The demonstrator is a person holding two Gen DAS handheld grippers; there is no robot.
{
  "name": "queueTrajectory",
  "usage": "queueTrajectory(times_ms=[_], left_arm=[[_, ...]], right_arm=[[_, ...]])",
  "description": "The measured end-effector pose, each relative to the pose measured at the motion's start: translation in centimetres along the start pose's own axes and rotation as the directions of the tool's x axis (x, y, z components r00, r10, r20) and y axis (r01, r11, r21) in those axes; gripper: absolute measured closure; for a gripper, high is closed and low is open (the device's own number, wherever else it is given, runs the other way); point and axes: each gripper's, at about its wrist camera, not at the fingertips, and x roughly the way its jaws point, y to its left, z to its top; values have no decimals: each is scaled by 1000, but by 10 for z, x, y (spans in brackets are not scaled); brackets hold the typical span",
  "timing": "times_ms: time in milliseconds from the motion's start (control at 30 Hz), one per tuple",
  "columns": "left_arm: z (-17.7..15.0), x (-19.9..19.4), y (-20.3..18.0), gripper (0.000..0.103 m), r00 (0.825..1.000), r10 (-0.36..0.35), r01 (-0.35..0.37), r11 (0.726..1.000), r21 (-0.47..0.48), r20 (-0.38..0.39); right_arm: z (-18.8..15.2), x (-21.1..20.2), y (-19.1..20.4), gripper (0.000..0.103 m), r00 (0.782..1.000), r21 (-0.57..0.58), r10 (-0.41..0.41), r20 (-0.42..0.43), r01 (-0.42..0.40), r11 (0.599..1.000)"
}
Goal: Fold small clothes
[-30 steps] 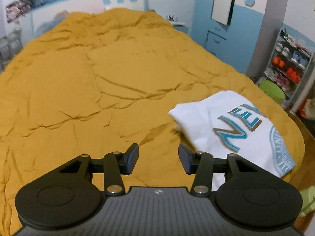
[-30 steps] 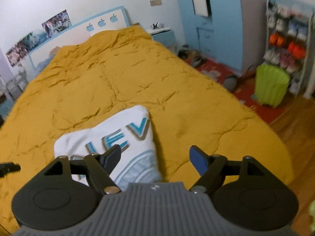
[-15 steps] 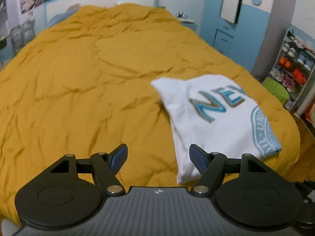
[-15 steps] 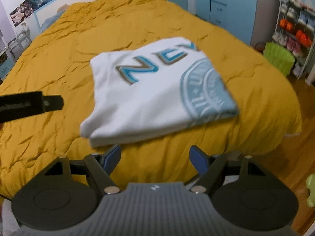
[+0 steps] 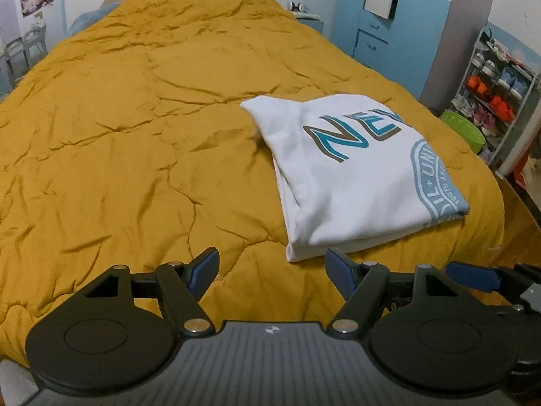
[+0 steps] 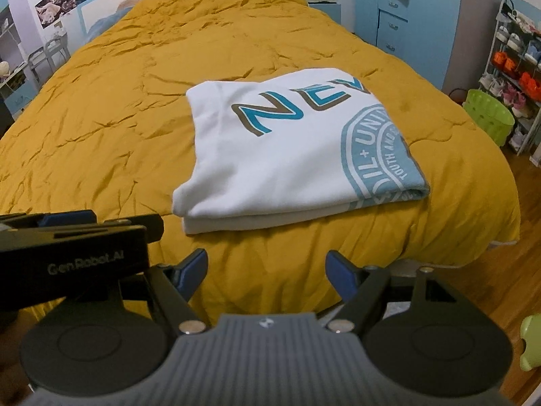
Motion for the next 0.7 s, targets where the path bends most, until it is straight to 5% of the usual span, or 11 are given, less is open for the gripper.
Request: queueTrajectory(times_ms=[700], left_arm=[[-7,4,3,18,999,-10,8,999,-46,-32]], right_arm=[[-3,5,10,31,1000,-59,-27,3,27,998]])
